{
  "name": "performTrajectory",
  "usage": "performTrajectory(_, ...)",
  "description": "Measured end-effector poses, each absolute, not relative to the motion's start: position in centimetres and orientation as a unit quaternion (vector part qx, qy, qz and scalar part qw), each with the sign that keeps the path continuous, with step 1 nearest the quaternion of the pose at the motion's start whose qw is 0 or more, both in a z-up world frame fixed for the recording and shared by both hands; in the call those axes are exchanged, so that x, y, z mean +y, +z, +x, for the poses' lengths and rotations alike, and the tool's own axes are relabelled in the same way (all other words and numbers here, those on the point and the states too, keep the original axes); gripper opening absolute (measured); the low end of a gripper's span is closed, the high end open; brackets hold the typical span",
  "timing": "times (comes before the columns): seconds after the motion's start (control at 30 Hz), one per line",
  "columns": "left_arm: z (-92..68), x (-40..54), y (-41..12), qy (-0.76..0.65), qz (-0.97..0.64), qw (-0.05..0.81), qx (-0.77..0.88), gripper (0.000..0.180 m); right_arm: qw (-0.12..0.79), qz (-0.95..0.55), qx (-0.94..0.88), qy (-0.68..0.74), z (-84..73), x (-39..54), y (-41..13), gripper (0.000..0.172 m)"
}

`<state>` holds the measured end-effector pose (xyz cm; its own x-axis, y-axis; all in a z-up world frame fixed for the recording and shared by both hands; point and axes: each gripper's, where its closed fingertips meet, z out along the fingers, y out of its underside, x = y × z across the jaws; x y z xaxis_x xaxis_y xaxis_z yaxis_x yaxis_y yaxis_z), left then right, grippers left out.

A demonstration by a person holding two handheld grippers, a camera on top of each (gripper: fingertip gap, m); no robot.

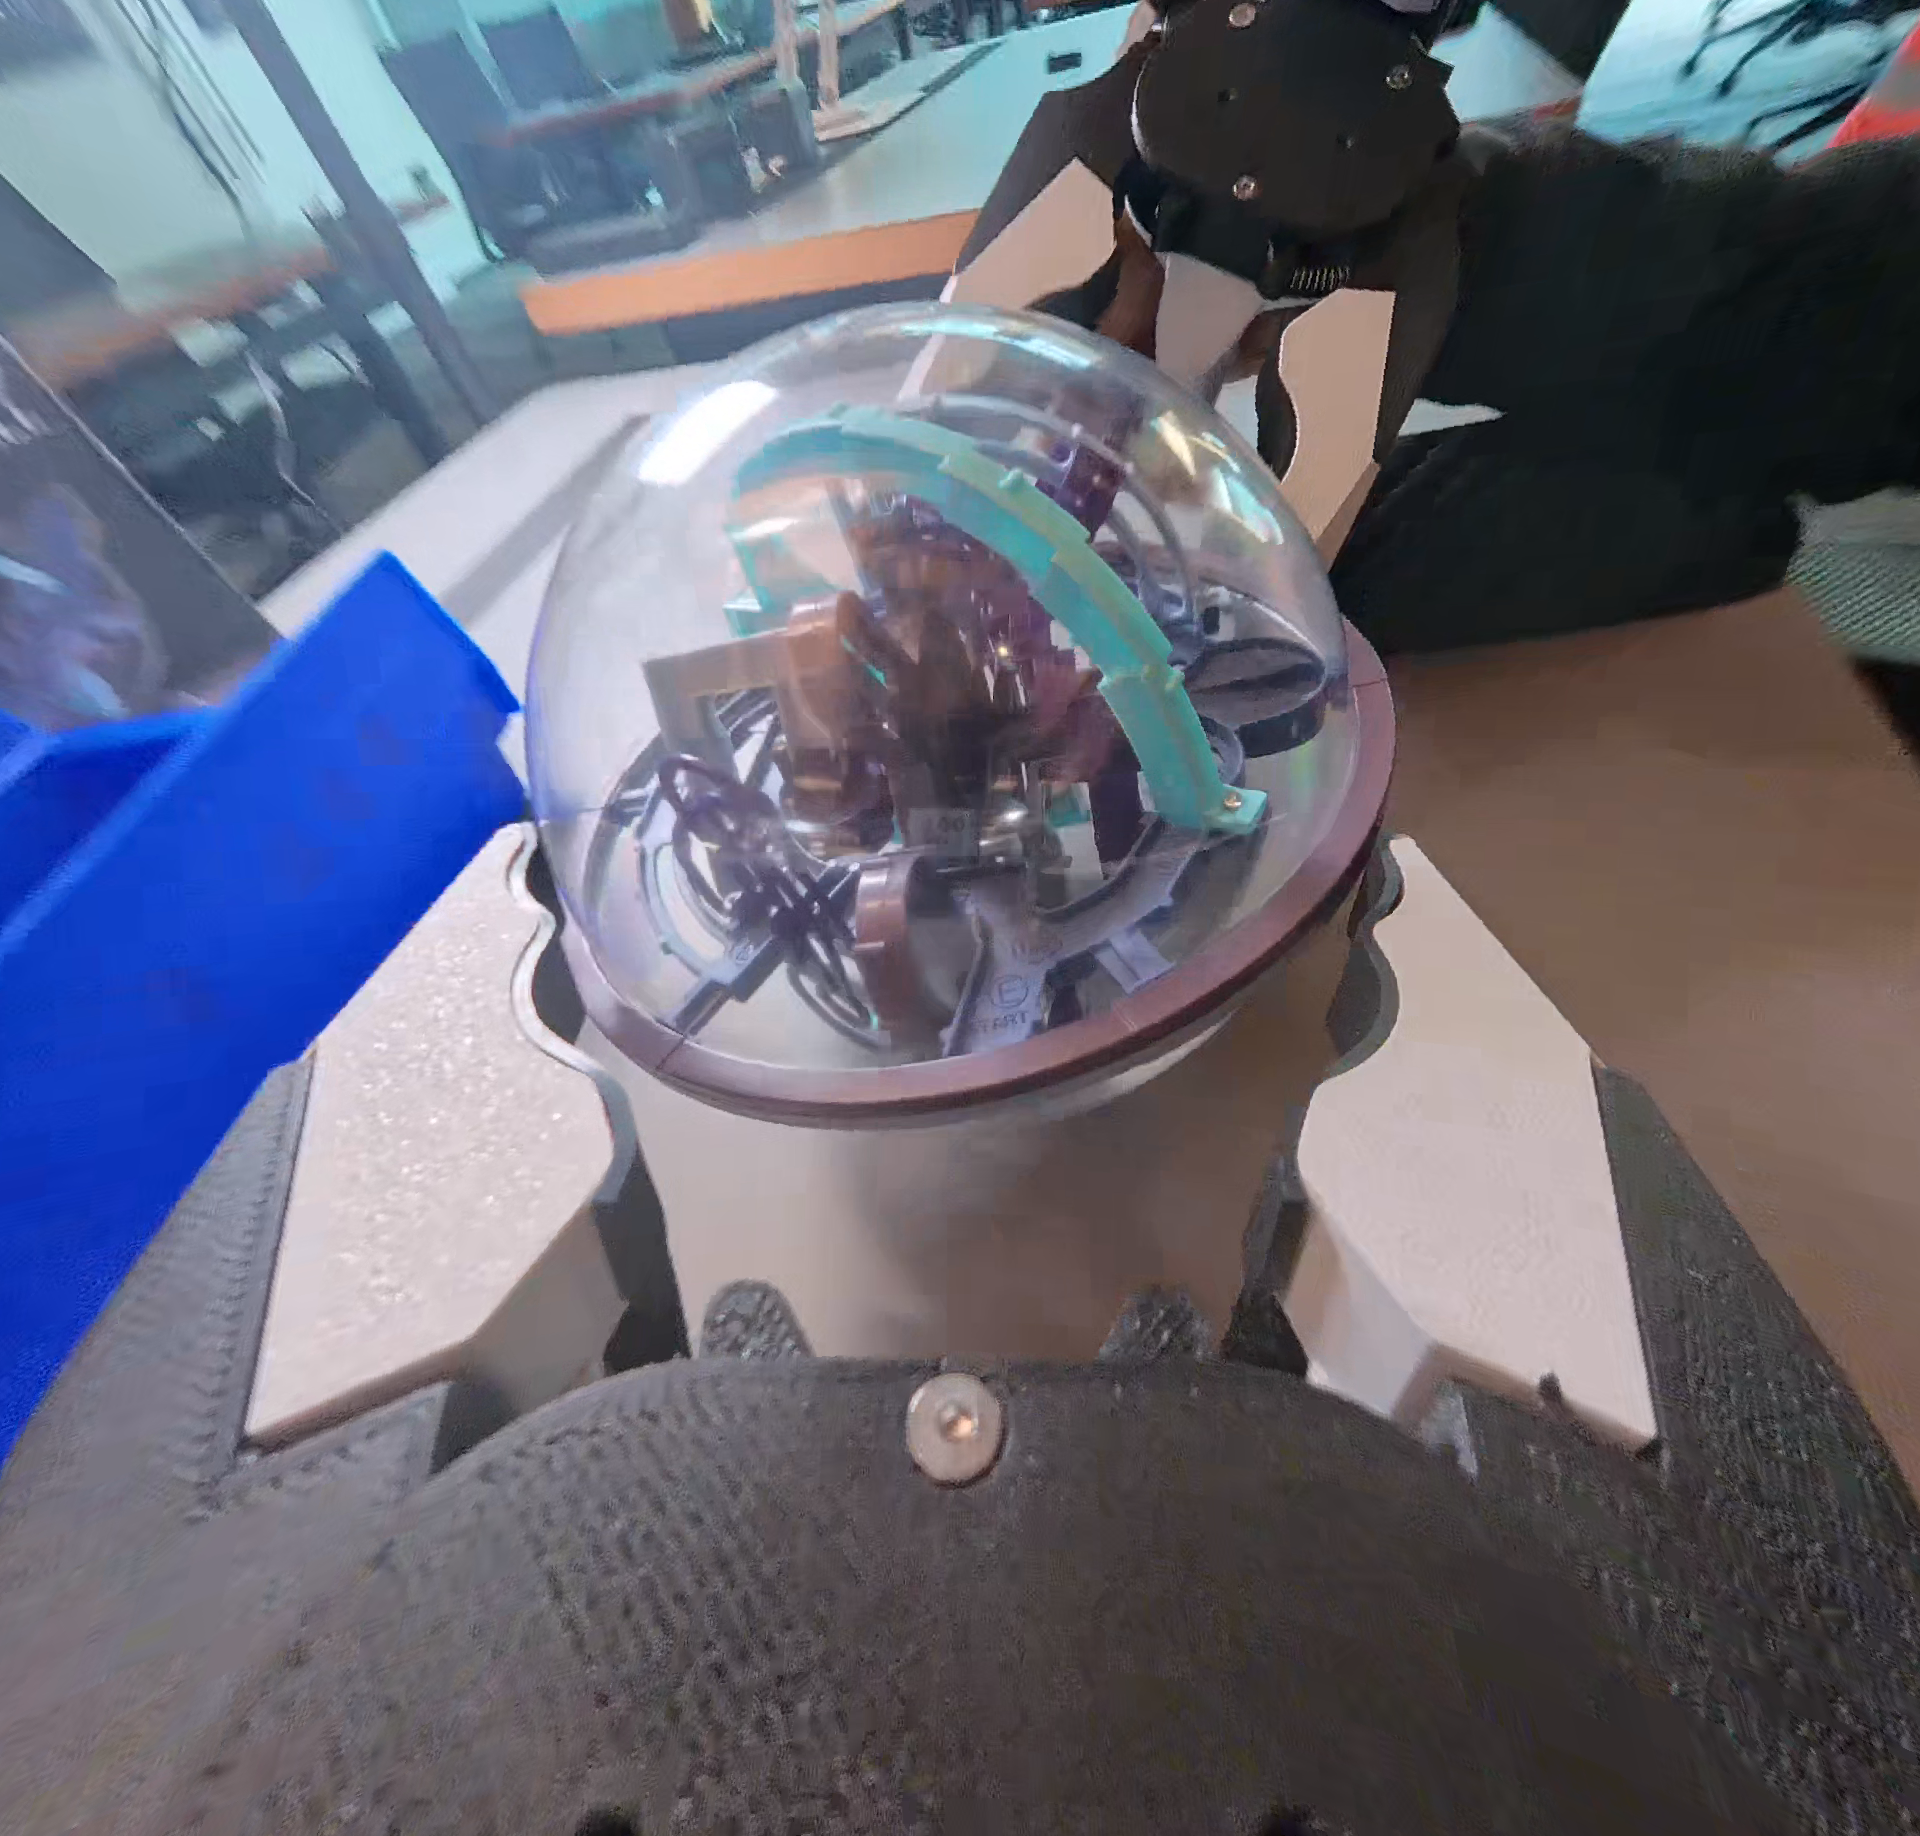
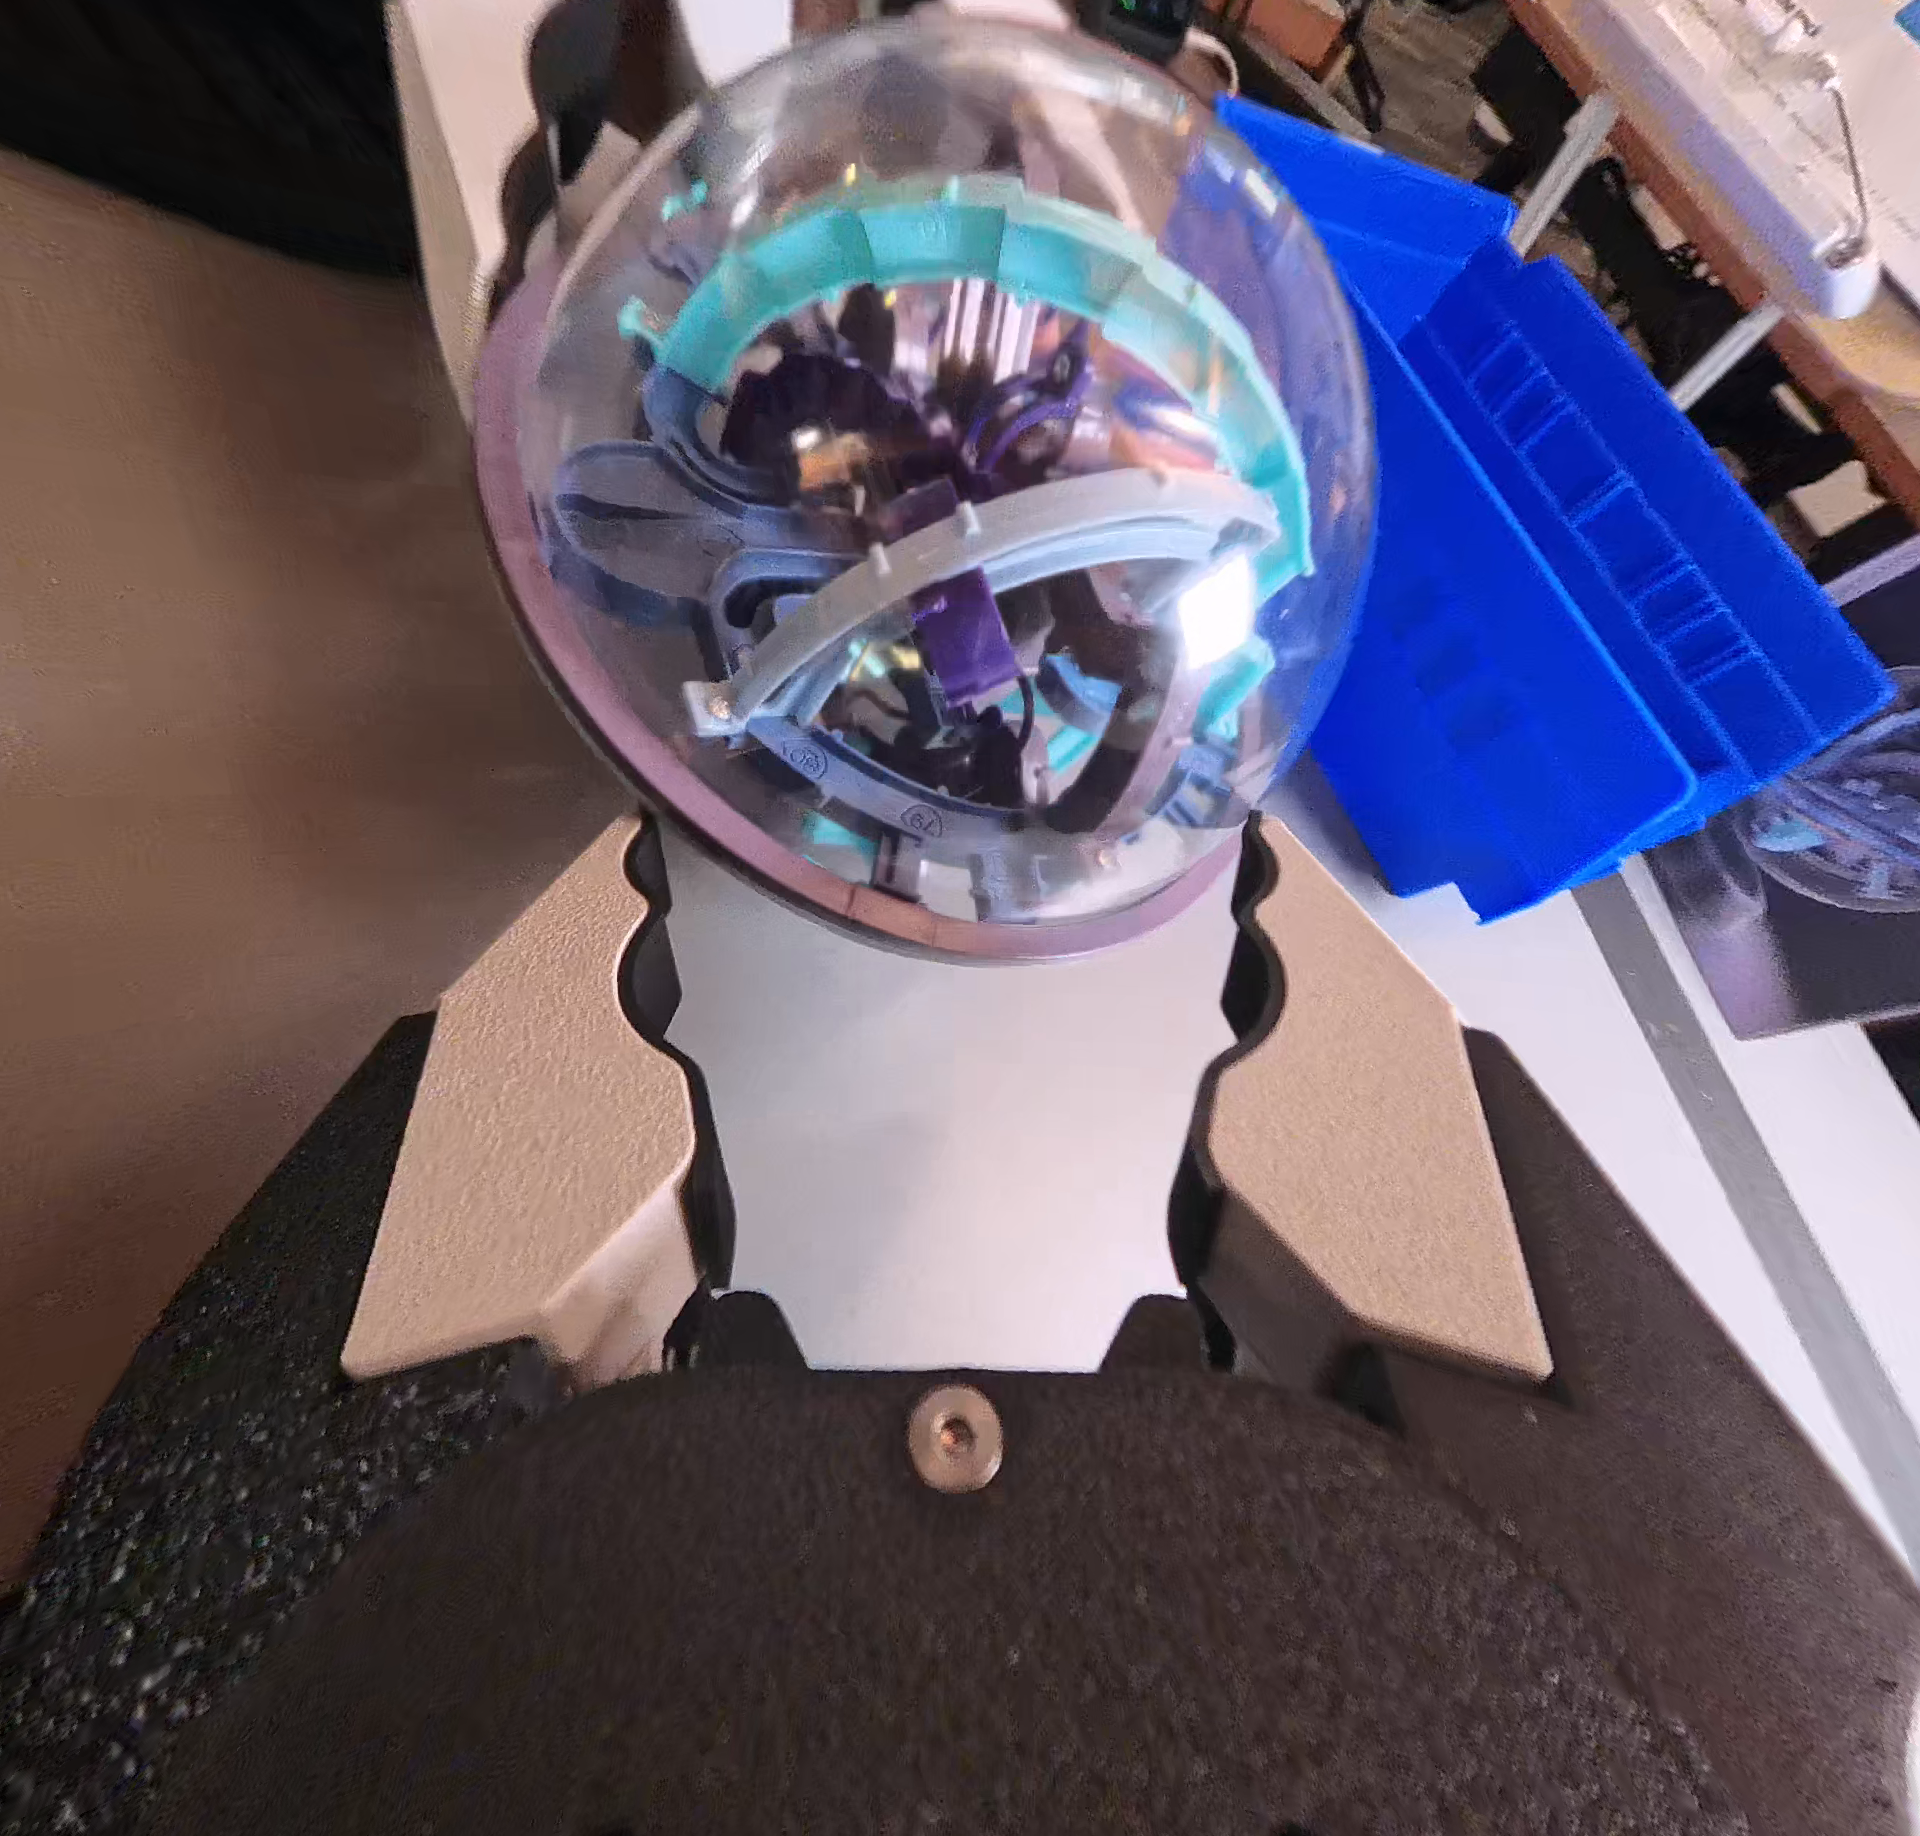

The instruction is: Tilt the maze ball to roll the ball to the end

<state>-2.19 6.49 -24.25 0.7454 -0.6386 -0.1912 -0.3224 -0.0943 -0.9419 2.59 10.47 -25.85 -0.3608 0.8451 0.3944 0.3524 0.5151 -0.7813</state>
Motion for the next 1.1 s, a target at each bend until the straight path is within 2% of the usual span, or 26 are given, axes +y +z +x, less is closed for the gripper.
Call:
performTrajectory(0.13,-2.5,6.6,-24.5,-0.074,-0.720,0.593,0.354,0.143,0.394,-0.415,-0.764,0.297,2.7,11.1,-26.9,0.100)
performTrajectory(0.23,-2.3,5.9,-24.2,-0.059,-0.700,0.601,0.380,0.137,0.355,-0.438,-0.765,0.310,3.7,11.6,-27.6,0.103)
performTrajectory(0.27,-2.2,5.6,-24.0,-0.074,-0.699,0.603,0.378,0.135,0.346,-0.449,-0.761,0.315,4.0,11.8,-27.7,0.103)
performTrajectory(0.4,-2.4,4.8,-24.0,-0.241,-0.732,0.566,0.293,0.147,0.328,-0.437,-0.757,0.359,4.9,11.4,-26.9,0.098)
performTrajectory(0.5,-2.3,5.1,-24.2,-0.324,-0.742,0.537,0.236,0.143,0.358,-0.420,-0.758,0.348,4.6,11.4,-26.3,0.094)
performTrajectory(0.53,-2.2,5.4,-24.2,-0.329,-0.746,0.536,0.220,0.146,0.372,-0.412,-0.759,0.340,4.4,11.3,-26.1,0.092)
performTrajectory(0.63,-2.5,5.9,-24.2,-0.326,-0.750,0.538,0.207,0.143,0.406,-0.392,-0.769,0.301,4.2,11.4,-26.1,0.086)
performTrajectory(0.7,-3.5,6.1,-24.4,-0.304,-0.750,0.548,0.212,0.131,0.424,-0.372,-0.776,0.282,4.1,10.9,-25.9,0.084)
performTrajectory(0.8,-4.3,5.0,-24.5,-0.289,-0.741,0.548,0.259,0.134,0.437,-0.328,-0.796,0.261,4.2,9.2,-25.6,0.077)
performTrajectory(1.03,-6.0,3.5,-23.5,-0.389,-0.740,0.512,0.194,0.135,0.334,-0.406,-0.759,0.383,5.6,9.9,-25.4,0.083)
performTrajectory(1.1,-5.2,3.4,-23.4,-0.421,-0.734,0.499,0.189,0.126,0.304,-0.428,-0.739,0.423,5.2,9.9,-25.5,0.082)
